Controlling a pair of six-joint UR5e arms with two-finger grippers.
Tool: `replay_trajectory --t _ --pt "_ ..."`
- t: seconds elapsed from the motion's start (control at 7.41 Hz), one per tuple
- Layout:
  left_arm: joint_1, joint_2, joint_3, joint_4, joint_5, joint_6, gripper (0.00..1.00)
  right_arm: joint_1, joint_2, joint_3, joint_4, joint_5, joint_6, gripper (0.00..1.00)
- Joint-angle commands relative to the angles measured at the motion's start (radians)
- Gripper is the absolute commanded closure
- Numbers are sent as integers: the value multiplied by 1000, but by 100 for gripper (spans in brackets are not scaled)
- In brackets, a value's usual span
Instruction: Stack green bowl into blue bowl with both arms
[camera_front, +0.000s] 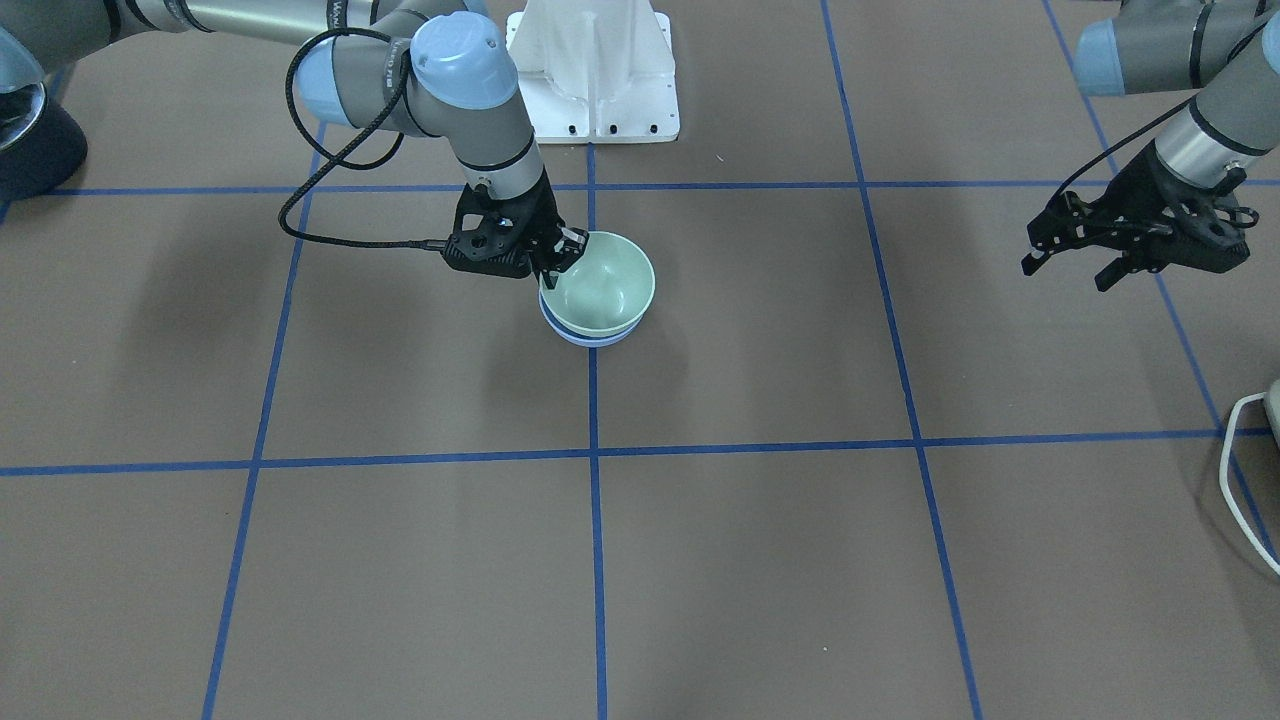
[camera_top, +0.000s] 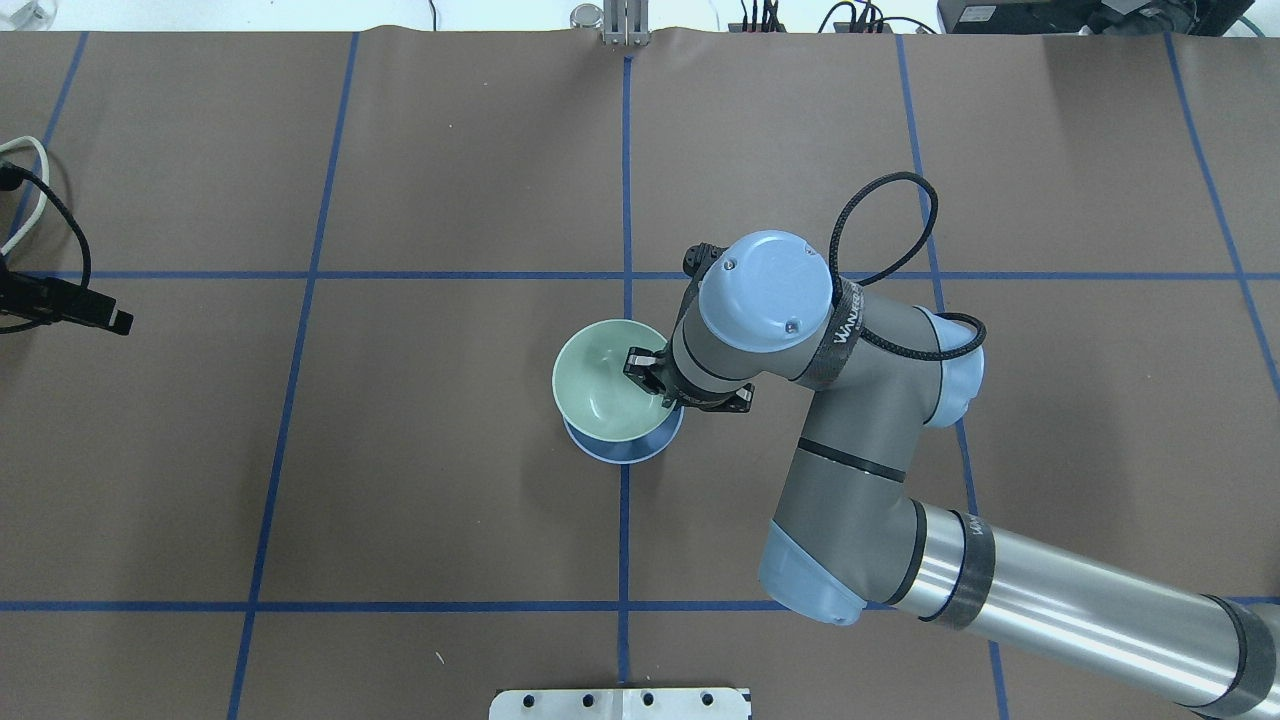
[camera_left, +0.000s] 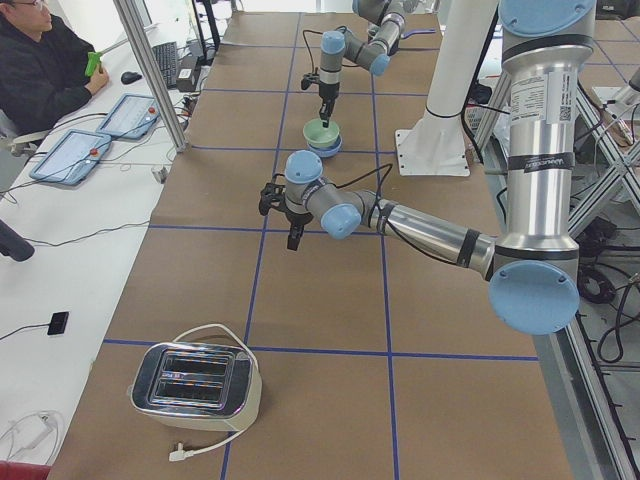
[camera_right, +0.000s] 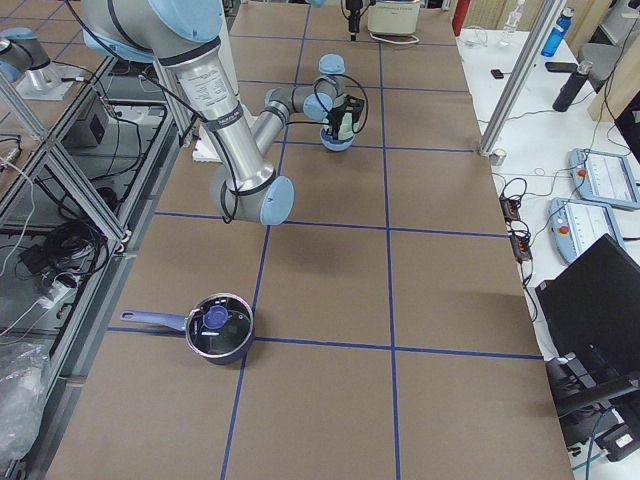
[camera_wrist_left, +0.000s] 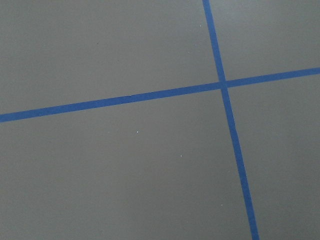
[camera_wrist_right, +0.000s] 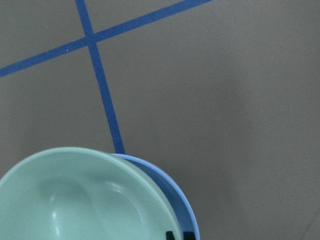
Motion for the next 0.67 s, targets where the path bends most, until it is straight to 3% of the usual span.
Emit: replay_trajectory --t 0.0,0.54 --pt "0 -1 1 0 0 0 3 3 -5 -6 29 0 -1 100" --pt "0 -1 2 0 0 -2 3 12 -8 -21 36 0 -3 86"
